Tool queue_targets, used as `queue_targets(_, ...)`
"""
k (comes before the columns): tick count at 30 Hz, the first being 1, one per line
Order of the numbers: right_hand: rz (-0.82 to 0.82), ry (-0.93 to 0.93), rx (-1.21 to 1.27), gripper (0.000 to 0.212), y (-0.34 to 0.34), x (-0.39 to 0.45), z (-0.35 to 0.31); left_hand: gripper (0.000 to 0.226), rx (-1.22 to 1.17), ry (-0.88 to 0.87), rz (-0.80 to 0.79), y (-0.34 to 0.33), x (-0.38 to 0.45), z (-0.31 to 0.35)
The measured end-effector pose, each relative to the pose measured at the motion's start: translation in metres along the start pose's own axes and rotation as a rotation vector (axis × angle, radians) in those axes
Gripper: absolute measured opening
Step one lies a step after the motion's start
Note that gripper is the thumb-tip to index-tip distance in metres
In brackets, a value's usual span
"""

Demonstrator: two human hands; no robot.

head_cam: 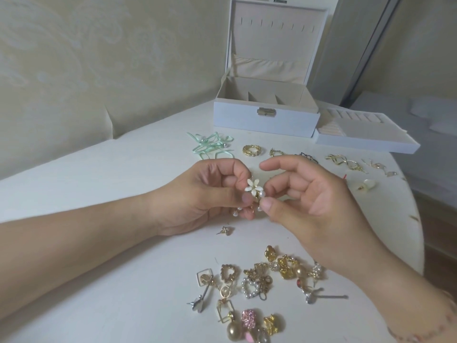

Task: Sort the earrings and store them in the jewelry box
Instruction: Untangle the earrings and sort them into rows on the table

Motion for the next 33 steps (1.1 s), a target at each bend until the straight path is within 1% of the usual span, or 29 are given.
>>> queue_targets(3, -0.03, 0.015, 0.02, 0.04, -0.0013, -0.0003, -0.0006, 0.025, 0.021, -0.012, -0.007, -0.0013, 0.0006, -0.0007)
queue_targets(5, -0.033, 0.023, 0.024, 0.035, -0.001, 0.0, -0.0003, 0.026, 0.025, -0.019, -0.021, -0.0015, 0.0005, -0.0009)
queue_targets(7, -0.03, 0.021, 0.026, 0.029, 0.0002, 0.0006, 0.0011, 0.023, 0.035, -0.014, -0.033, -0.0018, 0.0002, -0.0009)
queue_targets(9, -0.024, 0.008, 0.017, 0.027, 0.0006, 0.0013, 0.0028, 0.02, 0.044, -0.008, -0.041, -0.0032, -0.0001, -0.0009)
queue_targets(11, -0.004, -0.003, 0.023, 0.026, 0.0006, 0.0015, 0.0039, 0.022, 0.053, -0.006, -0.024, -0.0032, -0.0003, -0.0008)
queue_targets(15, 0.009, -0.014, 0.111, 0.021, -0.0002, 0.0003, 0.0011, 0.023, 0.051, -0.014, -0.024, -0.0035, 0.0001, -0.0006)
queue_targets(19, -0.032, -0.021, 0.138, 0.025, -0.0036, 0.0, 0.0006, 0.02, 0.062, -0.016, -0.034, -0.003, 0.0003, -0.002)
queue_targets(21, -0.029, -0.025, 0.136, 0.023, -0.0029, 0.001, 0.0024, 0.02, 0.072, -0.009, -0.041, -0.0026, 0.0005, -0.0023)
queue_targets(29, -0.012, -0.004, 0.153, 0.021, 0.0025, 0.0041, 0.0021, 0.024, -0.011, 0.036, -0.065, 0.0003, 0.0011, -0.0006)
queue_targets(33, 0.02, -0.026, 0.2, 0.021, 0.0062, 0.006, -0.0005, 0.023, 0.062, 0.048, -0.07, 0.001, 0.0012, -0.0014)
Point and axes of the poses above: each hand's wrist, its own x-axis towards the middle knuckle, its own y-axis out of the back of the hand, z = x × y, the point moved 3 cm from there along x, towards the middle knuckle, and after that the axes turned 11 degrees about -x, right-handed, at the moved point
